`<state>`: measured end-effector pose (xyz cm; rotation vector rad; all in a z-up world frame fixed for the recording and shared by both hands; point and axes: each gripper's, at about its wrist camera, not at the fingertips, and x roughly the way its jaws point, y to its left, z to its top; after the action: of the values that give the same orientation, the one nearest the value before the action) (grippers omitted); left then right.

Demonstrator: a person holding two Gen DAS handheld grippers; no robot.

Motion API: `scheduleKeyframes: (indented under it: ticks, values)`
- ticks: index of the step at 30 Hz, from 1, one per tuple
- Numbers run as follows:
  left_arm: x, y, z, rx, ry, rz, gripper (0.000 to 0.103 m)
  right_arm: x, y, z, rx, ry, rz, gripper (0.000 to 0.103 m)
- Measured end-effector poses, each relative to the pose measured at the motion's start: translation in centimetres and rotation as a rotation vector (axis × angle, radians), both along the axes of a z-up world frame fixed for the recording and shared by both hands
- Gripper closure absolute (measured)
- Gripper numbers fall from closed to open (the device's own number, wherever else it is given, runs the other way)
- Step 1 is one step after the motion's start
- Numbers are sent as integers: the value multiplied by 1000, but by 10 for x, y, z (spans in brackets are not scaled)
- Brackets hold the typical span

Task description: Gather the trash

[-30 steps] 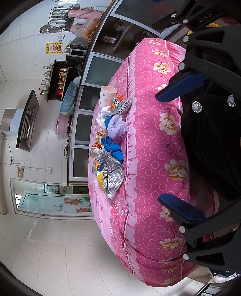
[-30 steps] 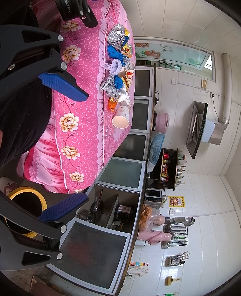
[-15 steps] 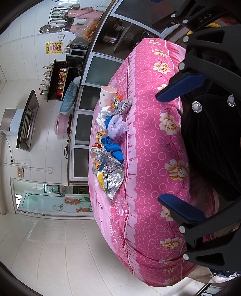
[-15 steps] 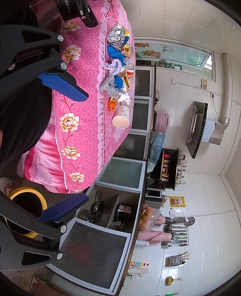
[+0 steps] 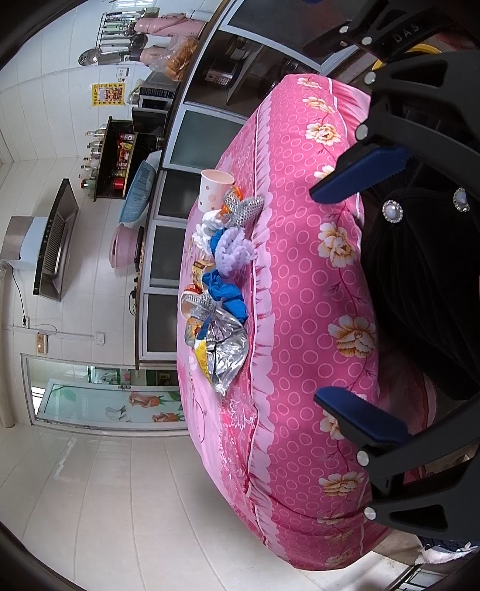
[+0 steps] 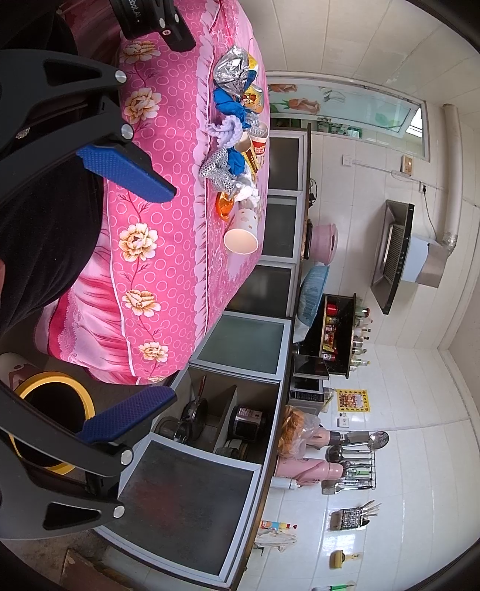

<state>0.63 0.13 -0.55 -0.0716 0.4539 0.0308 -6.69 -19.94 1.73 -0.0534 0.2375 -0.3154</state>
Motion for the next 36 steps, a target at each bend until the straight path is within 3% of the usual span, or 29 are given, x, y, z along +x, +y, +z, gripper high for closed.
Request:
scheduleKeyframes:
  ticks: [19, 24, 28, 31, 36]
  values:
    - [-3, 4, 4, -2, -5, 3, 8, -3, -7, 6, 18, -2, -21, 8]
    - [4, 5, 0, -7, 43, -12, 8, -1, -10, 7, 36, 14, -9, 8]
    - [14, 16, -2, -92, 66, -50, 8, 15, -15, 12, 30, 56, 24, 8]
    - [24, 31, 0, -152, 69, -65, 8, 34, -22, 22, 42, 101, 77, 8]
    - [55, 51, 24, -33, 76, -61, 8, 96, -19, 38, 45, 253, 338, 8]
